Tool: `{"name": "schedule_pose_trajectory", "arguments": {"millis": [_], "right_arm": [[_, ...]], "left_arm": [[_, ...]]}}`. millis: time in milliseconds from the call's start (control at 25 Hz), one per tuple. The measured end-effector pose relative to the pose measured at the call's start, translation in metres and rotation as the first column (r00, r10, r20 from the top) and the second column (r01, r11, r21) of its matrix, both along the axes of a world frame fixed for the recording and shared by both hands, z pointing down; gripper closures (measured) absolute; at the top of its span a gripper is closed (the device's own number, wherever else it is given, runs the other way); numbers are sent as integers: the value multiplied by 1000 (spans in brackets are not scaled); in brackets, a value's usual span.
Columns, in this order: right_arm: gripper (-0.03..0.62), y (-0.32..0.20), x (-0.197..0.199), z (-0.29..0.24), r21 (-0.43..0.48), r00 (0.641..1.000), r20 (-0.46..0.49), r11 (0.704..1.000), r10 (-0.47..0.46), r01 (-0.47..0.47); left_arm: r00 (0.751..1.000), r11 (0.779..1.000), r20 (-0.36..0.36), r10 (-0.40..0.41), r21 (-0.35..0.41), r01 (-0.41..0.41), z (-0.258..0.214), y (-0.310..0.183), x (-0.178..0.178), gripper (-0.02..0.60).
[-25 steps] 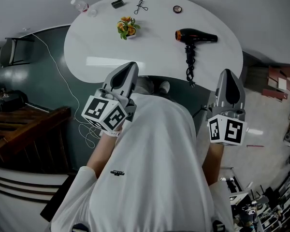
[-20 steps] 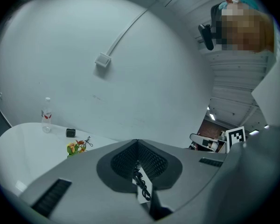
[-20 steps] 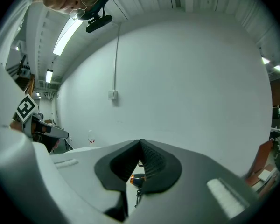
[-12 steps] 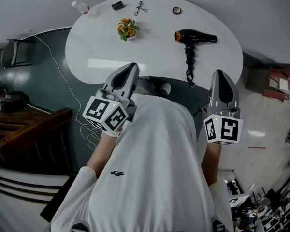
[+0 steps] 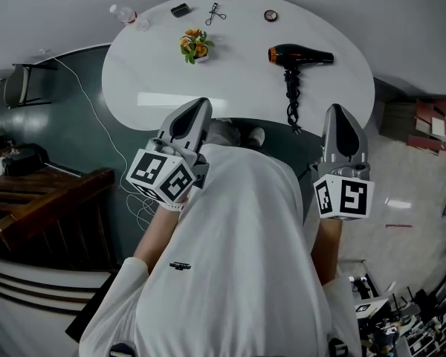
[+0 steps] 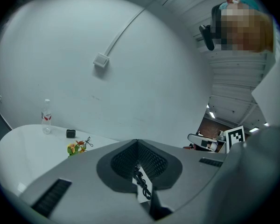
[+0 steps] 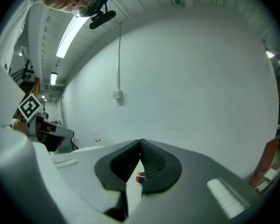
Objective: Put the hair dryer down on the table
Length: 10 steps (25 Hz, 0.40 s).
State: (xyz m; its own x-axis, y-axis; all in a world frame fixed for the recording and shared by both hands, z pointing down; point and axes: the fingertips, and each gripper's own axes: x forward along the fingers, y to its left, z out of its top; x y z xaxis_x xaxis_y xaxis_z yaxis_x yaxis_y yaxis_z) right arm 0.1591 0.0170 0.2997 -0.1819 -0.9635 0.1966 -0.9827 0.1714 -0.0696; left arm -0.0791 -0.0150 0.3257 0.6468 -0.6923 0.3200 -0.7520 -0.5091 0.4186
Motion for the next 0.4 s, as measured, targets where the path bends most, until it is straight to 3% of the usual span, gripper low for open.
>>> {"name": "schedule_pose_trajectory", "arguments": {"millis": [400], "right_arm": [[582, -1, -5, 0, -2, 1000, -1, 1000, -2, 2]], "left_arm": [[1000, 1000, 0, -1, -4, 1, 1, 1, -4, 580]]}}
